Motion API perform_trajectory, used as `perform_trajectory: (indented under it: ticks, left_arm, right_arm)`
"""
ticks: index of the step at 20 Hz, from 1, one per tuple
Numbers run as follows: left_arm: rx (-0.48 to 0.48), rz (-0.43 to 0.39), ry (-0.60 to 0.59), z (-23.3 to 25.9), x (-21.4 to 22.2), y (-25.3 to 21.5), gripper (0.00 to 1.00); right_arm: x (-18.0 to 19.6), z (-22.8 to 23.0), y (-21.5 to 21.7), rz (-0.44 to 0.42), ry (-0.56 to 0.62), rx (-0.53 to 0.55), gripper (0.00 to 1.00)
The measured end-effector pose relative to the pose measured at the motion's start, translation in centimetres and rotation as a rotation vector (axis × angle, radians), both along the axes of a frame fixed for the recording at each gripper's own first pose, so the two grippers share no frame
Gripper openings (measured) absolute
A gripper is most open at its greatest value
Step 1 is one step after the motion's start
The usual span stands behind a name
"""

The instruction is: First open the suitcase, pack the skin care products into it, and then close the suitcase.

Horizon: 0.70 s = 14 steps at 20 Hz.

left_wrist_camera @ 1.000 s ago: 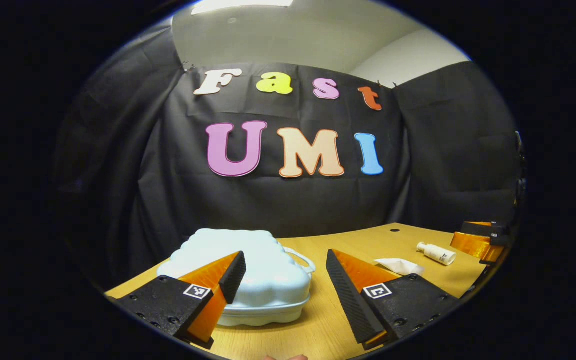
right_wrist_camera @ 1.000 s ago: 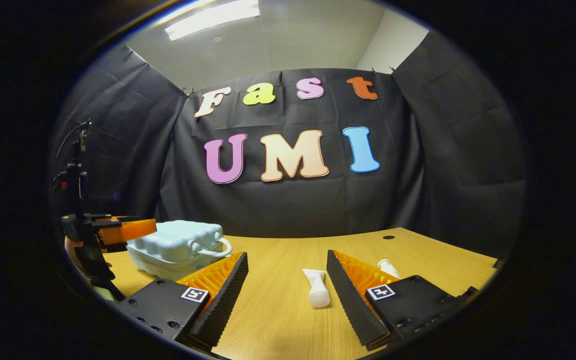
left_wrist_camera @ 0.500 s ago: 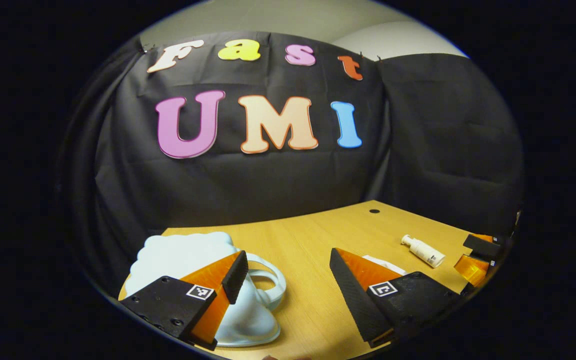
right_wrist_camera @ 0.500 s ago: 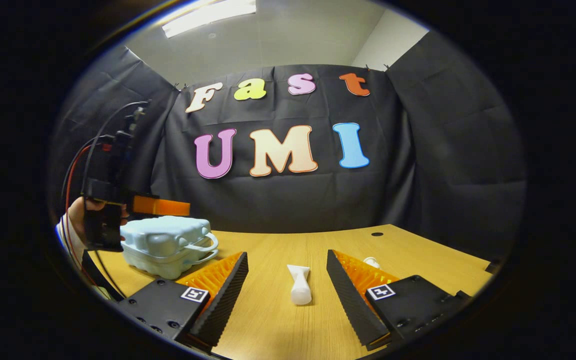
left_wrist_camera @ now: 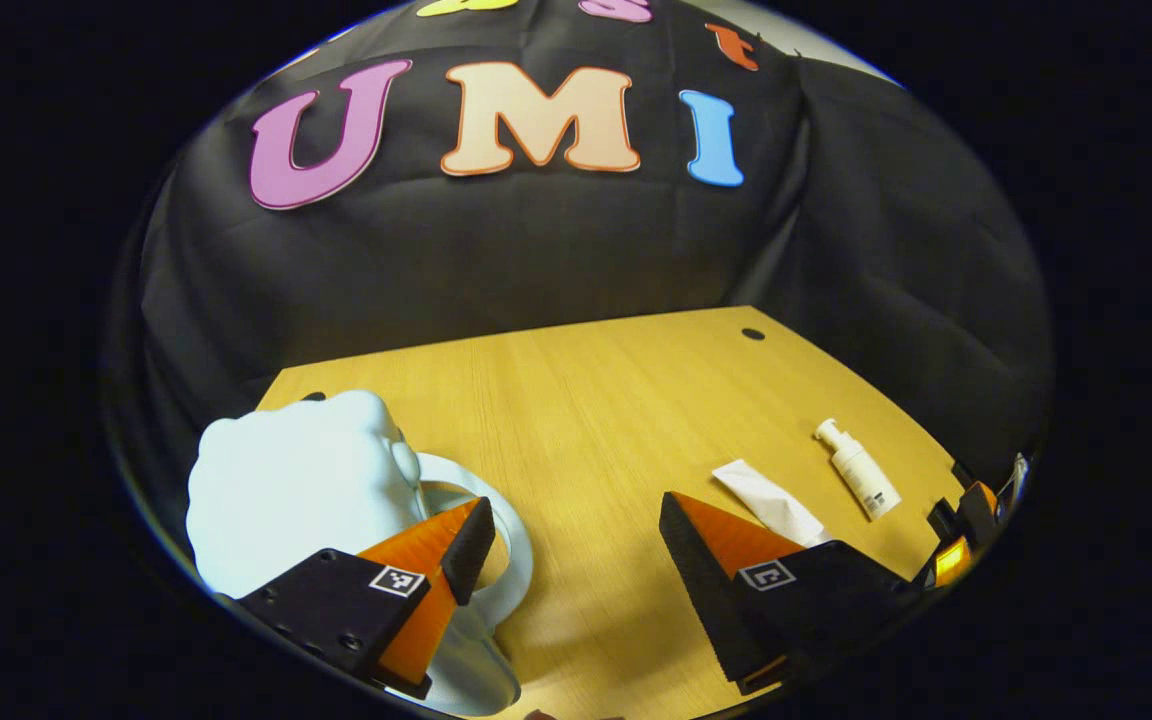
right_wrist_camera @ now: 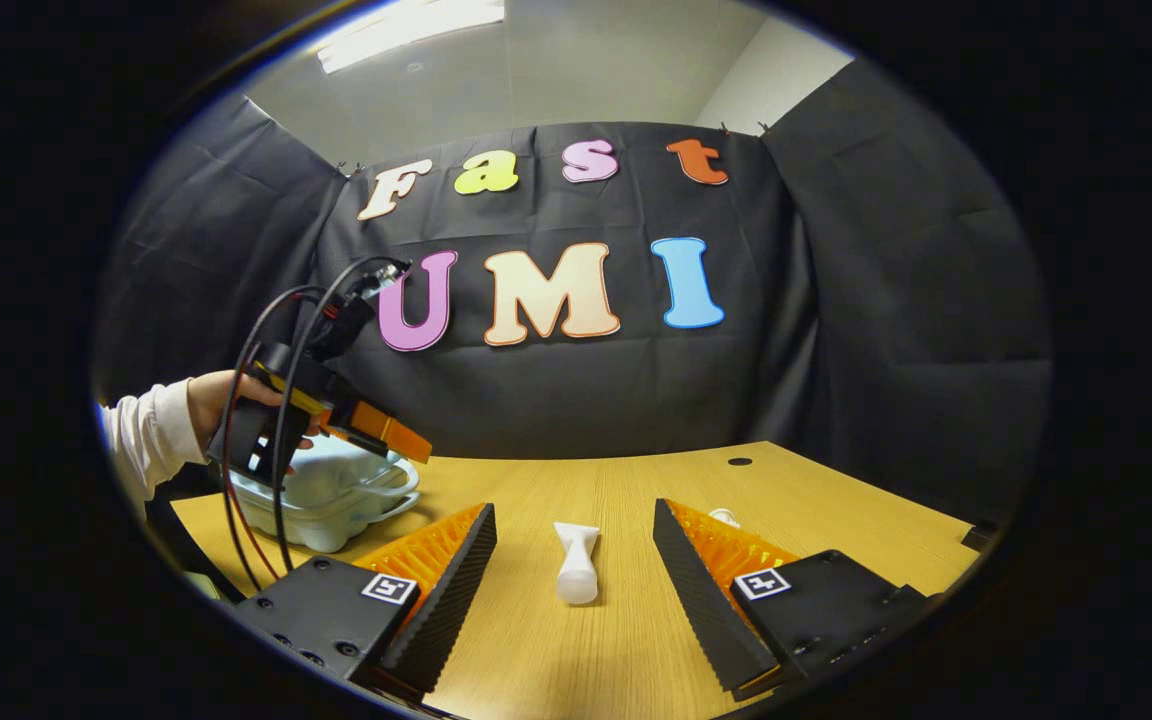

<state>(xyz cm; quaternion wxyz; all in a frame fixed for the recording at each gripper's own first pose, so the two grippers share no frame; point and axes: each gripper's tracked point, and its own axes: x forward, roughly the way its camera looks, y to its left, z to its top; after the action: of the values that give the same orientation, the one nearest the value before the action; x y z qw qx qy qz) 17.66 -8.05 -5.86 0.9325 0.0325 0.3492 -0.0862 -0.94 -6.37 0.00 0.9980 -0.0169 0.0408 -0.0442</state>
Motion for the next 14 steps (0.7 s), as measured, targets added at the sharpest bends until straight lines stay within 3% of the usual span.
perform_trajectory:
  ticks: [7, 11, 12, 14]
  left_arm:
    - [0.135, 0.075, 0.150, -4.0, 2.0, 2.7, 0.98]
    - [0.159, 0.073, 0.199, -5.4, 2.7, 2.2, 0.87]
    - [0.162, 0.077, 0.219, -5.9, 2.7, 2.1, 0.92]
    - [0.184, 0.099, 0.256, -6.8, 2.6, 2.4, 0.91]
  right_arm:
    - [-0.4, 0.8, -1.1, -0.013, -0.018, 0.022, 0.99]
    - [-0.5, 0.7, -1.3, -0.018, -0.013, 0.046, 0.99]
    - [-0.5, 0.8, -1.4, -0.016, -0.014, 0.046, 0.99]
    - [-0.5, 1.1, -1.4, -0.017, -0.019, 0.039, 0.99]
